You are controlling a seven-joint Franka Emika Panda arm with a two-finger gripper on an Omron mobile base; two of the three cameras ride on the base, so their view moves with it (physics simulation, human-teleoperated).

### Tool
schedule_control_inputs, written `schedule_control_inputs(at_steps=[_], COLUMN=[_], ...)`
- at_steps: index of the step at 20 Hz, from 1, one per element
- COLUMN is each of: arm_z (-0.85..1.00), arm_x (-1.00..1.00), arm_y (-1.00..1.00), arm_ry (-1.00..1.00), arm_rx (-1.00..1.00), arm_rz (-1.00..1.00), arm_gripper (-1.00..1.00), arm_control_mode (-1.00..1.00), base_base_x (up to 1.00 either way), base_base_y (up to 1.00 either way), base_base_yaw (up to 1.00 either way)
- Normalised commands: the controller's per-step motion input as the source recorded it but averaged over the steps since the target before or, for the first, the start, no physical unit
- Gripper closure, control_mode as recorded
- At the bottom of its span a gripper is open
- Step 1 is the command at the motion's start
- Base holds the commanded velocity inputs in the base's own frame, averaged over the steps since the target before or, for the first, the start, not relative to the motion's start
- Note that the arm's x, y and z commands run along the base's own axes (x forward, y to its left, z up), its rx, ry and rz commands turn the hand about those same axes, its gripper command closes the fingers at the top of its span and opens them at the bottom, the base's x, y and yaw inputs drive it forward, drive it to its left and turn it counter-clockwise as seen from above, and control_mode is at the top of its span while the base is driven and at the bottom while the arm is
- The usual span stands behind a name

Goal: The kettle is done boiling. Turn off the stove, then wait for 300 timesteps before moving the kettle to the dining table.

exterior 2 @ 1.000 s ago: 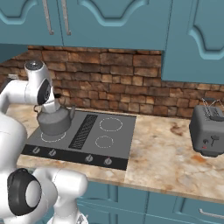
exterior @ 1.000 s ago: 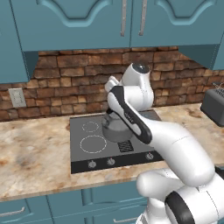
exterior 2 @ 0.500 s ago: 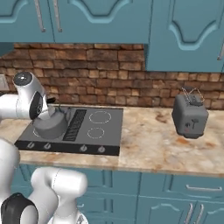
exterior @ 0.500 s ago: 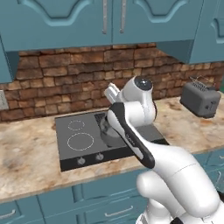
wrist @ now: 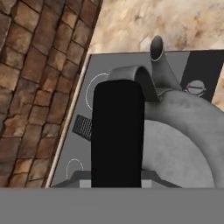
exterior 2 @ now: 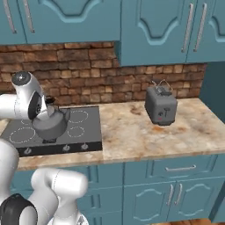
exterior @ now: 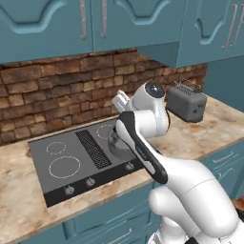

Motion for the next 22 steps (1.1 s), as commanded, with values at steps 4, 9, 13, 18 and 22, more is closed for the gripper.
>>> schedule_control_inputs(at_steps=[4, 9, 13, 18, 22], arm_z=[0.0, 0.0, 0.0, 0.0, 0.0], arm_x=[0.0, 0.0, 0.0, 0.0, 0.0], arm_y=[0.0, 0.0, 0.0, 0.0, 0.0], arm_ry=[0.0, 0.0, 0.0, 0.0, 0.0], arm_rx=[0.0, 0.0, 0.0, 0.0, 0.0], arm_rz=[0.0, 0.0, 0.0, 0.0, 0.0], arm_gripper=[1.0, 1.0, 1.0, 1.0, 1.0], arm_control_mode=[1.0, 1.0, 1.0, 1.0, 1.0], base_base_x=[-0.12, -0.09, -0.12, -0.21, -0.1], base_base_y=[0.0, -0.05, -0.12, -0.24, -0.26], base_base_yaw=[-0.43, -0.47, -0.47, -0.47, -0.48])
